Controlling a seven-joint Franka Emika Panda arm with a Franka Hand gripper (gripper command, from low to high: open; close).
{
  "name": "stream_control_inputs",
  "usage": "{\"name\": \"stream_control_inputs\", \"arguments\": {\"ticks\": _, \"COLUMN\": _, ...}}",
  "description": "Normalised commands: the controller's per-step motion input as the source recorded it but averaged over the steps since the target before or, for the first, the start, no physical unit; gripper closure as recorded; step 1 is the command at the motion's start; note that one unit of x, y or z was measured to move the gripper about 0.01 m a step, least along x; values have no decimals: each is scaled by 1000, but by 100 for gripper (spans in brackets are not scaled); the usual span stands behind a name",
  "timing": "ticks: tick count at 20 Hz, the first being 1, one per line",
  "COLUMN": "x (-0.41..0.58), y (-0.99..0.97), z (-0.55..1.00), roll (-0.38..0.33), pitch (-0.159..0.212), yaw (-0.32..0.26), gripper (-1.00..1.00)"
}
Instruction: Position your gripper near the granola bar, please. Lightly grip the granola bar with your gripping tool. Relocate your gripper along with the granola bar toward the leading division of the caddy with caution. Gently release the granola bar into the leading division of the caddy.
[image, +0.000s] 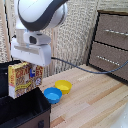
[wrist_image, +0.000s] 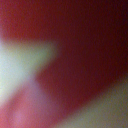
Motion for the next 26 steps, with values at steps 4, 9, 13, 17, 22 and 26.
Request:
{"name": "stream_control_inputs", "arguments": {"ticks": 4, "x": -108, "y": 730, "z": 159, "roll": -17, "pitch": 56, "yaw": -80, "gripper": 100}}
{"name": "stream_control_inputs", "arguments": {"ticks": 9, "x": -63, "y": 564, "z": -52, "roll": -58, "pitch": 24, "yaw": -203, "gripper": 100}}
{"name": "stream_control_inputs", "arguments": {"ticks": 13, "x": 0, "y": 387, "z": -371, "roll": -29, "pitch": -11, "yaw": -168, "gripper": 100}}
{"name": "stream_control_inputs", "arguments": {"ticks": 17, "x": 44, "y": 199, "z": -283, "roll": -32, "pitch": -45, "yaw": -14, "gripper": 100}}
{"name": "stream_control_inputs", "arguments": {"ticks": 22, "x": 191, "y": -198, "z": -111, "roll": 0, "pitch": -42, "yaw": 128, "gripper": 100}}
{"name": "stream_control_inputs", "arguments": {"ticks": 26, "x": 141, "y": -220, "z": -138, "roll": 0, "pitch": -36, "yaw": 81, "gripper": 100}}
